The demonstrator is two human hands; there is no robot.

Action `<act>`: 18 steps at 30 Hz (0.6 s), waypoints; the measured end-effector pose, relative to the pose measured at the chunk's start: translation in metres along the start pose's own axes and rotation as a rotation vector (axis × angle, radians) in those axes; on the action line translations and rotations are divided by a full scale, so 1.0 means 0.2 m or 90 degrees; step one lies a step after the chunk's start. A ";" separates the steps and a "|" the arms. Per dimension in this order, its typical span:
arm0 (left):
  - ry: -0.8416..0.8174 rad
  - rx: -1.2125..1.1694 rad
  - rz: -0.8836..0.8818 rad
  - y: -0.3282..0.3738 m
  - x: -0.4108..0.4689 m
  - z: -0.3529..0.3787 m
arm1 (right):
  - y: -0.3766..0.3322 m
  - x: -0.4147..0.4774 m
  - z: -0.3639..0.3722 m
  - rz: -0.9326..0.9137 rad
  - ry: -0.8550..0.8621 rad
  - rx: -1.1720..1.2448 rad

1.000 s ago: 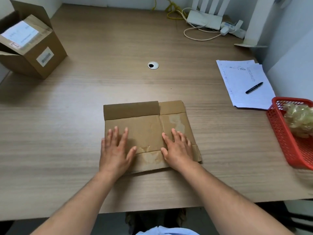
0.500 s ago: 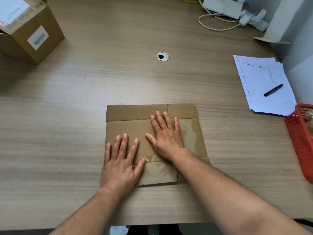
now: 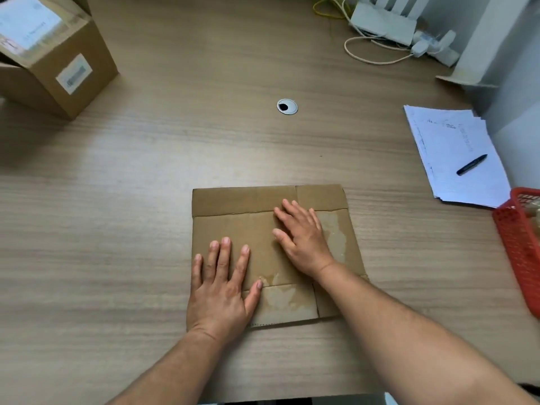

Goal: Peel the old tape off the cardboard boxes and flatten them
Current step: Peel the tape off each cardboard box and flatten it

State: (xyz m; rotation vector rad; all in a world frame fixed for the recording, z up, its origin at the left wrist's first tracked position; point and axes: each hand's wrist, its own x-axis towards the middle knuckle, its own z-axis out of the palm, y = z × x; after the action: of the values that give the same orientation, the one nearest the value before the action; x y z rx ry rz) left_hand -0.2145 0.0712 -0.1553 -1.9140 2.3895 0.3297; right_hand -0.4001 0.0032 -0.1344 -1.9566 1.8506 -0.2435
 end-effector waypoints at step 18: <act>-0.100 -0.169 -0.384 -0.14 0.00 -0.21 | 0.18 -0.57 -0.10 0.638 0.065 0.098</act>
State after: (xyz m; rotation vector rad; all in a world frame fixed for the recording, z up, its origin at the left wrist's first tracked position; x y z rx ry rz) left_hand -0.1833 0.0575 -0.1175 -2.4851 1.6286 0.7368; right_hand -0.4503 0.1112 -0.1131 -0.7504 2.5202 -0.1537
